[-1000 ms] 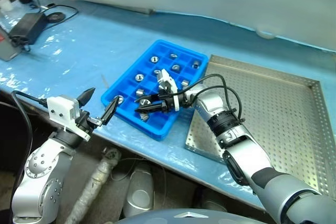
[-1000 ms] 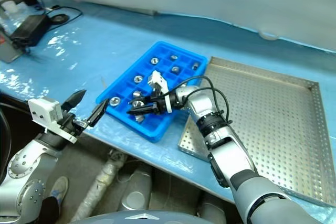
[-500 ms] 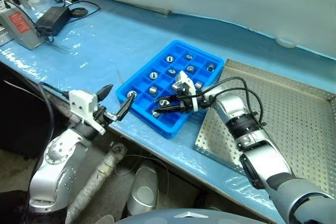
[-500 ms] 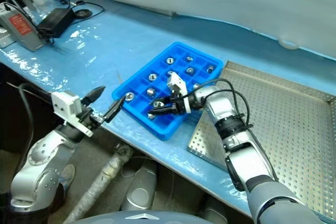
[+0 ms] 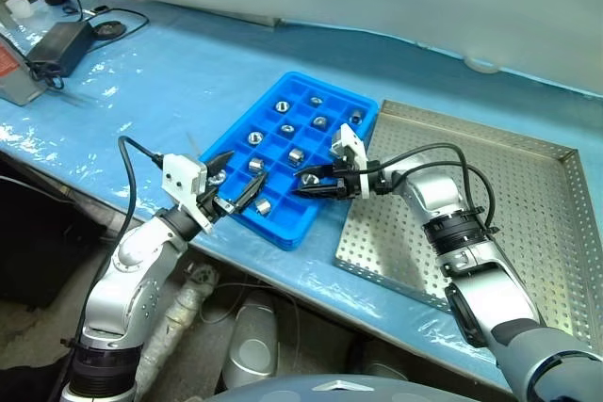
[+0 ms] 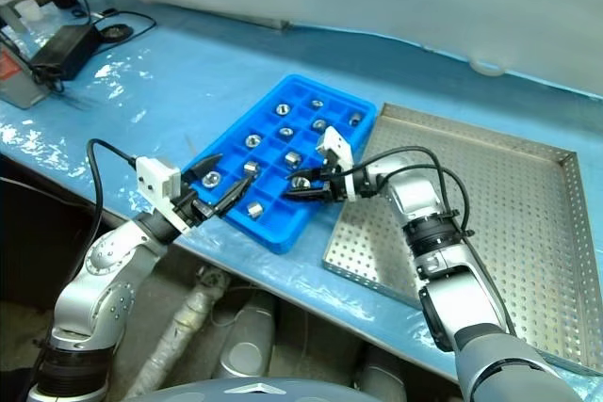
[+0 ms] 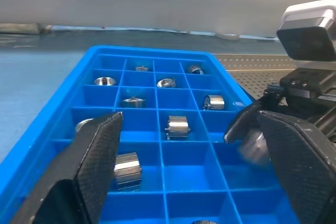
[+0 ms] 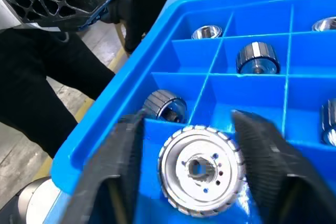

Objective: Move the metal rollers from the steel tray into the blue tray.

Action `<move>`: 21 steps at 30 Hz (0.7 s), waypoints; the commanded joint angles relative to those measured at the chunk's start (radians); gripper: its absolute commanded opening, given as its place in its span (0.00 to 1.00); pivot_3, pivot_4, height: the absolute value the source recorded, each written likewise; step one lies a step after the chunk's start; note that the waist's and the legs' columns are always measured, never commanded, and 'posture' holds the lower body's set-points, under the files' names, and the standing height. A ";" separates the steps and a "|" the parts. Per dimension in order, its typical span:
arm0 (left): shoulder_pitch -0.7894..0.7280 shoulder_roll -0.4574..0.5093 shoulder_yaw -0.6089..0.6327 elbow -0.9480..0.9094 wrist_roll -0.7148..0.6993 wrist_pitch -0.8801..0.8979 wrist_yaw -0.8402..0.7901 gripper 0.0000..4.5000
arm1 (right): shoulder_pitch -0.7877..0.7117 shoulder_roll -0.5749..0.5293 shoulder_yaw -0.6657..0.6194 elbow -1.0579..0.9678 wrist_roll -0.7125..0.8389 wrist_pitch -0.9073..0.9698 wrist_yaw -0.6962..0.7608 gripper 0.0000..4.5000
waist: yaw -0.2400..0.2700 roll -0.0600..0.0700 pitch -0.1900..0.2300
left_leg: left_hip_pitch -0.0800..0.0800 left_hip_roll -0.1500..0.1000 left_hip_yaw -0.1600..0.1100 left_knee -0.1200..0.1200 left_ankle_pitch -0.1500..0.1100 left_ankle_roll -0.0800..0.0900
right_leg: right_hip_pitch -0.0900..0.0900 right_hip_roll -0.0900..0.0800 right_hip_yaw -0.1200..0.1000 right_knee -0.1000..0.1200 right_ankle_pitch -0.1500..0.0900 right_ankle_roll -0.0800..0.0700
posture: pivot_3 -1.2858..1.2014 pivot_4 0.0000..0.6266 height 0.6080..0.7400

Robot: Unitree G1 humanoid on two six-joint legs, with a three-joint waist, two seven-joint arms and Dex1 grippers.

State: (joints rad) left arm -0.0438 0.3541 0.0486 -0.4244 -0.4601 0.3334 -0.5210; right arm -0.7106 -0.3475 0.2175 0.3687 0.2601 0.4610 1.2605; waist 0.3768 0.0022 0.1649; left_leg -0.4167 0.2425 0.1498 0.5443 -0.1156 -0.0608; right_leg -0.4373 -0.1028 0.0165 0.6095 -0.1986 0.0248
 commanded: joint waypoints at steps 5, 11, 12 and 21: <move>-0.070 0.003 -0.031 0.042 0.009 -0.025 -0.052 0.97 | 0.028 -0.004 -0.035 -0.084 0.024 0.006 -0.062 1.00 | -0.028 0.000 0.000 | 0.000 0.000 0.000 0.001 0.000 0.000 | 0.000 0.000 0.000 0.001 0.000 0.000 | 0.66 0.24 1.00; -0.166 -0.023 -0.079 0.151 0.013 -0.048 -0.117 0.97 | 0.066 -0.046 -0.093 -0.161 0.049 0.030 -0.126 1.00 | -0.072 0.000 0.000 | 0.000 -0.001 0.000 0.002 0.001 -0.001 | 0.000 -0.001 0.000 0.003 0.000 0.000 | 0.60 0.24 1.00; -0.190 -0.028 -0.090 0.181 0.017 -0.056 -0.135 0.97 | 0.080 -0.057 -0.108 -0.182 0.053 0.039 -0.142 1.00 | -0.086 0.000 0.000 | 0.000 -0.001 0.001 0.002 0.001 -0.001 | 0.000 -0.001 0.000 0.003 0.000 0.000 | 0.59 0.24 1.00; -0.378 -0.069 -0.153 0.449 0.056 -0.139 -0.295 0.97 | 0.232 -0.121 -0.227 -0.365 0.092 0.105 -0.297 1.00 | -0.229 -0.001 -0.001 | 0.000 -0.002 0.002 0.003 0.004 -0.006 | -0.001 -0.002 0.000 0.004 0.001 0.000 | 0.51 0.24 1.00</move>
State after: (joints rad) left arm -0.4060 0.2903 -0.0929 0.0122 -0.4099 0.2223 -0.7866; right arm -0.4772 -0.4623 0.0205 0.0707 0.3190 0.5584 0.9814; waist 0.1482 0.0015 0.1641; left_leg -0.4170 0.2403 0.1519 0.5469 -0.1116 -0.0662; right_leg -0.4381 -0.1046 0.0170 0.6131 -0.1980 0.0250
